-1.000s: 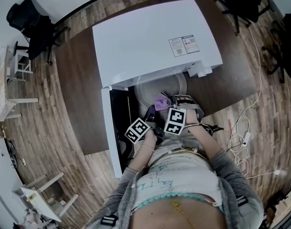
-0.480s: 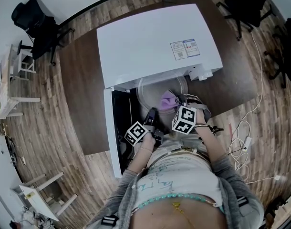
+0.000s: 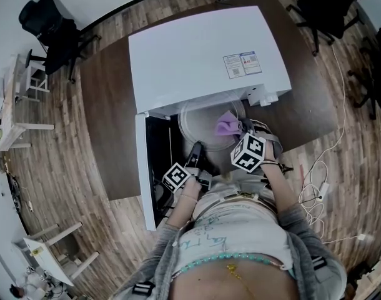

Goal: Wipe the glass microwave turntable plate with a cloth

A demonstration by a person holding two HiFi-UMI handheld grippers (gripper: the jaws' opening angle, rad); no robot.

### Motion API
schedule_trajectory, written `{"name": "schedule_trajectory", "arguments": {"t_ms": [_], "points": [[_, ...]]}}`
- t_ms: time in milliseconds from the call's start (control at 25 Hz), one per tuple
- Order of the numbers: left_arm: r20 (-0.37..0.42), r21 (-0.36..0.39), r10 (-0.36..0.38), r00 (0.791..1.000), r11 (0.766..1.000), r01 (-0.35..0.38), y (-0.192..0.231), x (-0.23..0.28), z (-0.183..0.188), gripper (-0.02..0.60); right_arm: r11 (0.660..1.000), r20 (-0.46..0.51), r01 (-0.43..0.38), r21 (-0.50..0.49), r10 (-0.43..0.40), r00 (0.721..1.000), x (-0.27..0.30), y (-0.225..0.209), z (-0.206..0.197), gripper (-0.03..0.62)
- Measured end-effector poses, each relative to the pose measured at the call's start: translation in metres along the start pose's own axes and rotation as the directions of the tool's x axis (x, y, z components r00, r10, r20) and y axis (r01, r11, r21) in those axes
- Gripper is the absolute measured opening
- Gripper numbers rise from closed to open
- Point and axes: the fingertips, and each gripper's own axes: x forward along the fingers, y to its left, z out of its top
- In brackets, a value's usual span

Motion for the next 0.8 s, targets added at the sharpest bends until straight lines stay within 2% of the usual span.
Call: {"name": "schedule_trajectory", "arguments": {"t_ms": [240,480,800], "points": [[0.065,-0.049,-0.096,0.993,0.994,0.099,-0.008,-0.001,0.003,0.040,1.000,0.005,0.002,0.029,-0.002,1.000,-0.004,-0.009,-0.009,0.112],[0.175,-0.126,-0.176,0.969,0.972,0.199,-0.025,0.000,0.012,0.035,0.999,-0.006,0.009,0.037,-0.008,1.000,-0.007,-0.016,-0.019,0.112],[0.259,-0.143,-0.183,0.948,0.964,0.225,-0.036,0.009,0.024,0.035,0.999,0.005,0.022,0.047,-0.022,1.000,-0.011,-0.030,-0.026,0.112]]}}
